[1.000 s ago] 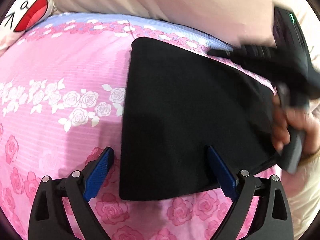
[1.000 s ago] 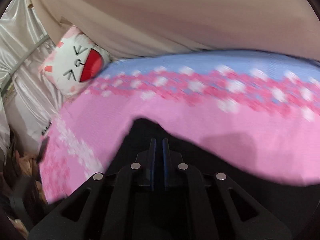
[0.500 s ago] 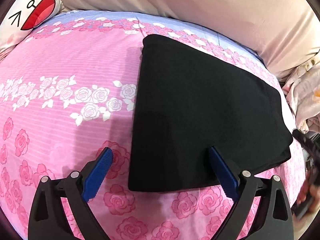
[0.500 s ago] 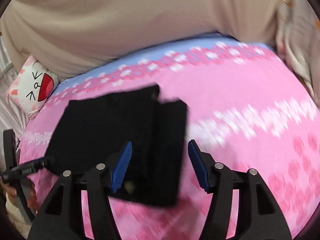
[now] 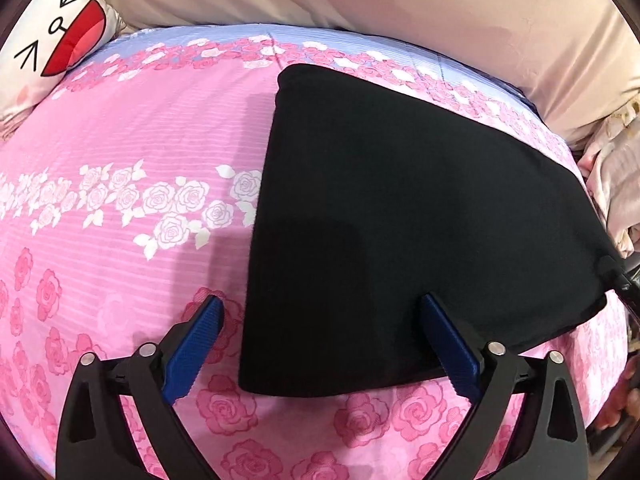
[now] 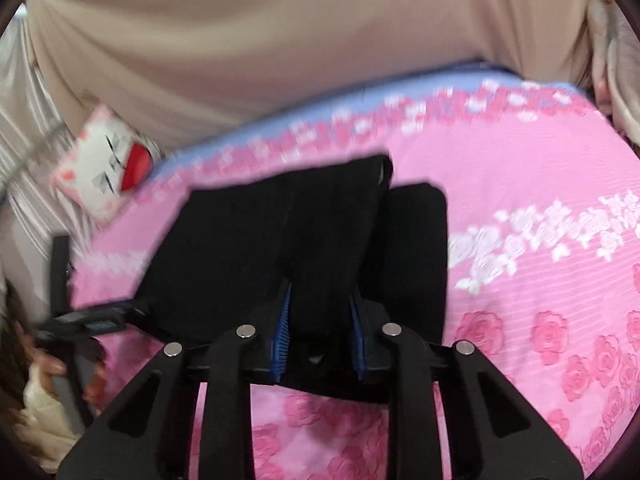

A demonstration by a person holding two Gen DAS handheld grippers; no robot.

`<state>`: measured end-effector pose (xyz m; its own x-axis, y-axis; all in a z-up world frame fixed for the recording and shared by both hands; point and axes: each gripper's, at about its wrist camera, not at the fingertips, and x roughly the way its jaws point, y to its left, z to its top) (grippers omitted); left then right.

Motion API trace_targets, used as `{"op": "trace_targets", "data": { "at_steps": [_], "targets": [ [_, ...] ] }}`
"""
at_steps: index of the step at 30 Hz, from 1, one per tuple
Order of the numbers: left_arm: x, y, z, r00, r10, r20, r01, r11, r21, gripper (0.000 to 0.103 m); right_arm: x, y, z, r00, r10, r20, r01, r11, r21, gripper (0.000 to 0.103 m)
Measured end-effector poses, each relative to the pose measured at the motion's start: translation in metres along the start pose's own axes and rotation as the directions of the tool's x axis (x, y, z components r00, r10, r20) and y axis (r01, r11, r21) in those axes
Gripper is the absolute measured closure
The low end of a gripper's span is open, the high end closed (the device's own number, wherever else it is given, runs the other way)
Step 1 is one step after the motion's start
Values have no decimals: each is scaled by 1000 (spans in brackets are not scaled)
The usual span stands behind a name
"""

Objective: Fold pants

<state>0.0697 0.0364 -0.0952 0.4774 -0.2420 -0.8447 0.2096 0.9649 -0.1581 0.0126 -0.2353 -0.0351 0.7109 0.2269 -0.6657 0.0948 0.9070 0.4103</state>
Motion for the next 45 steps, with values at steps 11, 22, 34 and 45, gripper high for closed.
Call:
{"op": "trace_targets", "data": {
  "at_steps": [11,22,34,45],
  "targets": [
    [-10,-2,4,1000,19,6,-20,1000,20,5,-44,-30,-17,989,-132,60,129,990,49,72],
    [-12,-4,-1,999,29,13,-30,999,30,5,-33,-14,-6,996,-47,78,41,997,72,60],
    [-25,-24,-3,992,111,65,-119,985,124,6,-31,2,-18,975,-210,67,212,977,-13,31],
    [-18,-55,-7,981,174,87,-189,959,211,6,2,16,-36,918,-390,69,396,895,-206,43]
  ]
}}
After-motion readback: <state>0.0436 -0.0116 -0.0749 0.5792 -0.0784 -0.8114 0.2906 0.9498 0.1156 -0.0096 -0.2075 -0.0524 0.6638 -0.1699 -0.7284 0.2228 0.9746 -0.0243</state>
